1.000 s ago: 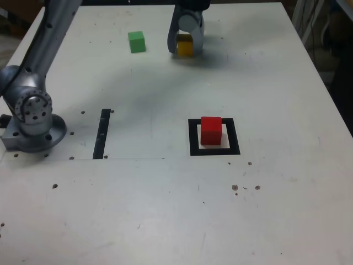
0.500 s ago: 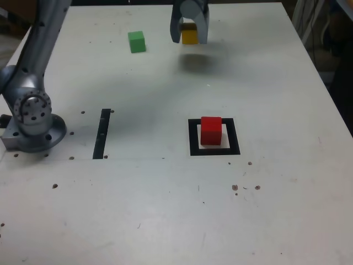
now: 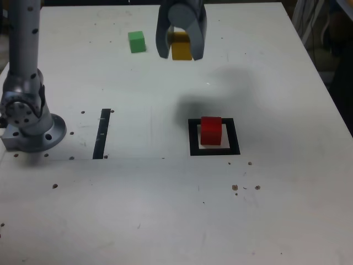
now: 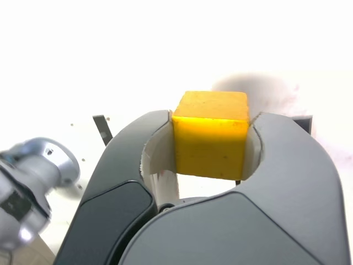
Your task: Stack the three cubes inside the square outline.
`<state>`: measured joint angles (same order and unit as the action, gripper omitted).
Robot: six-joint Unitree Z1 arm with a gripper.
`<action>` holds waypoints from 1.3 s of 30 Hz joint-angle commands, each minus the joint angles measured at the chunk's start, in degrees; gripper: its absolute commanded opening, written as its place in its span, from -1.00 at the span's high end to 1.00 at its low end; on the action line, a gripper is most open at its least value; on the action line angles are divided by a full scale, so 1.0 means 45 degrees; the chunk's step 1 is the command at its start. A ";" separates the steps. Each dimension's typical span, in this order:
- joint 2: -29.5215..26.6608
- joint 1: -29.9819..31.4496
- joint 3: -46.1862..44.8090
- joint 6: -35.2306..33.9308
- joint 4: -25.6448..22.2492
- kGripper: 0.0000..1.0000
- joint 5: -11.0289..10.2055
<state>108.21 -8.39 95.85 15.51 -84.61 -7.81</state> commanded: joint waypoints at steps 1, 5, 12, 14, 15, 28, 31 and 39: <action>-0.0025 0.2116 -0.0182 -0.1888 0.0079 0.70 -0.0092; 0.0542 0.3760 -0.0228 -0.3566 0.0453 0.70 -0.0113; 0.1274 0.5217 0.0213 -0.5003 0.1046 0.70 0.0476; 0.1383 0.5401 0.0223 -0.5153 0.1088 0.69 0.0595; 0.1440 0.5464 0.0204 -0.5203 0.1114 0.69 0.0640; 0.1685 0.4926 -0.0498 -0.4820 0.1884 0.69 0.0673; 0.1763 0.4676 -0.0781 -0.4624 0.2327 0.69 0.0747; 0.1797 0.4500 -0.0912 -0.4500 0.2564 0.69 0.0752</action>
<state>116.24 11.89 91.75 -4.84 -73.17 -4.40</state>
